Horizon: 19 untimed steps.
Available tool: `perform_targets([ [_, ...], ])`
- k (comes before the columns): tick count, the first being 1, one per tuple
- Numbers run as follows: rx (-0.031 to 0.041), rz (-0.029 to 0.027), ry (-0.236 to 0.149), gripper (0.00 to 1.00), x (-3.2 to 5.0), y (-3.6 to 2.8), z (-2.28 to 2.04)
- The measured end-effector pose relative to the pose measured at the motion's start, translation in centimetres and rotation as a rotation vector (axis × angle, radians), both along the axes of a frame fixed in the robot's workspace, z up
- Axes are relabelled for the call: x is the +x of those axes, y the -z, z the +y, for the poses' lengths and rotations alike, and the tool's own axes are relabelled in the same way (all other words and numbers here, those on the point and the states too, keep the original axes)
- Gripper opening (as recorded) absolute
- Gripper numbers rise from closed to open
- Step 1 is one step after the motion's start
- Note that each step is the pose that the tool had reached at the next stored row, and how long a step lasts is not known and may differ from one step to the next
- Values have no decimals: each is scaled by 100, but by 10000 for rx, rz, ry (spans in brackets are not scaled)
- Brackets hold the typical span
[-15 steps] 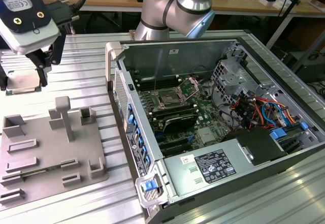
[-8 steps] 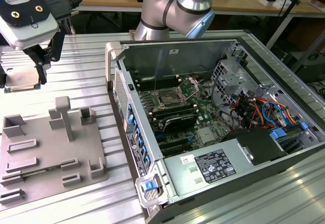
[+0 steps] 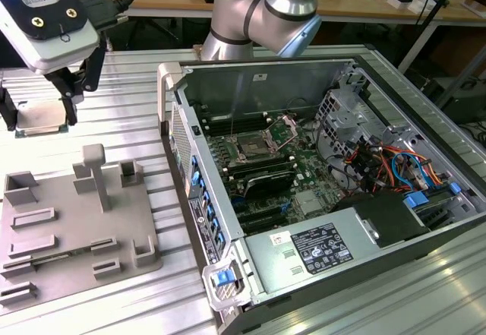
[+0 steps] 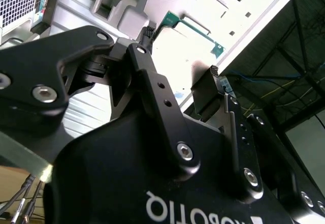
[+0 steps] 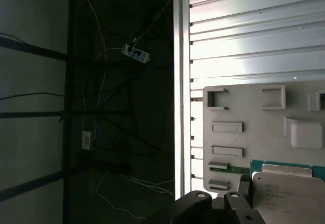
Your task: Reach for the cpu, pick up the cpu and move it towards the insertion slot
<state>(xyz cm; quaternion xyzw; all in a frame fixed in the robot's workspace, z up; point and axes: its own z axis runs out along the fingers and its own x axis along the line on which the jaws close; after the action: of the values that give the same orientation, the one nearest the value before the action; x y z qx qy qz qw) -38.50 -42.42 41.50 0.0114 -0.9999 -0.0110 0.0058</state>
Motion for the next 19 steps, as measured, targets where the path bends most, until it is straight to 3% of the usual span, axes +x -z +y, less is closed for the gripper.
perform_targets([
  [19, 0, 0, 0, 55, 144, 0, 0],
])
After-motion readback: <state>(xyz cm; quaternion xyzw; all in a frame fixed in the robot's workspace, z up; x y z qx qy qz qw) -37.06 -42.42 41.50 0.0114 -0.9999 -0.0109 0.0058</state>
